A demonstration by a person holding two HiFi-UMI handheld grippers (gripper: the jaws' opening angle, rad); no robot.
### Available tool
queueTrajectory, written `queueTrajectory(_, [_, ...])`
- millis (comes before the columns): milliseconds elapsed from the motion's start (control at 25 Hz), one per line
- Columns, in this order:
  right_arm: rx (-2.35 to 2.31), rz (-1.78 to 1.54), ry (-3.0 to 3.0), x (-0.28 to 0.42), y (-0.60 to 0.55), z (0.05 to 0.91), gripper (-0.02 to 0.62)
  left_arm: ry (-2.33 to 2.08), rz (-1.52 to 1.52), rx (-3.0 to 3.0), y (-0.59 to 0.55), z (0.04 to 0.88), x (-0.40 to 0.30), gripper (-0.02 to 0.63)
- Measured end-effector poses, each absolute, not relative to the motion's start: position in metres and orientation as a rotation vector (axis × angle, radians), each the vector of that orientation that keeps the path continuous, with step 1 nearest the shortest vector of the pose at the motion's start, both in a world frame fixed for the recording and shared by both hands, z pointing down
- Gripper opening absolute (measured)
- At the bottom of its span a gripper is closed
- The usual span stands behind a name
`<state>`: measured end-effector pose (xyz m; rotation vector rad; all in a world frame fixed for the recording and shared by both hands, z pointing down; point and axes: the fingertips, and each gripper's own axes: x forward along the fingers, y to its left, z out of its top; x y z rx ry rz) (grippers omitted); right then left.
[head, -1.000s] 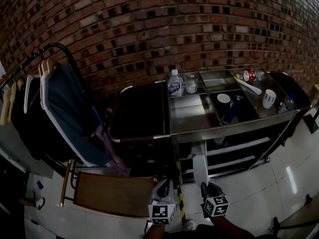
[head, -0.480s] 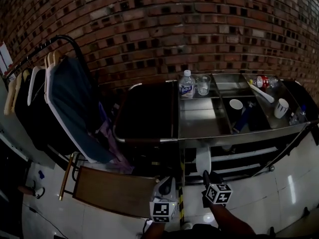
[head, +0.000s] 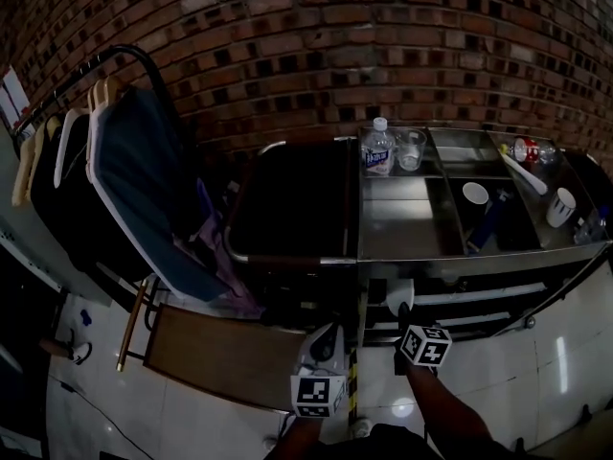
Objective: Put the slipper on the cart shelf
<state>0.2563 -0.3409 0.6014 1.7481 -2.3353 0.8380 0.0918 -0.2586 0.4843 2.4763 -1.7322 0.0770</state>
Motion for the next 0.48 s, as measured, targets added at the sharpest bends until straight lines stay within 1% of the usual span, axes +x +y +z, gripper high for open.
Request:
queueTrajectory(200, [1.749, 0.905, -2.339, 0.257, -0.356, 0.608, 0.04, -1.756, 0.111, 2.471, -0.252, 0.486, 0.088, 0.017])
queueTrajectory(480, [1.807, 0.895, -2.252, 0.268, -0.372, 0.624, 0.046, -1.768, 0.134, 2.446, -0.247, 0.495, 0.078, 0.017])
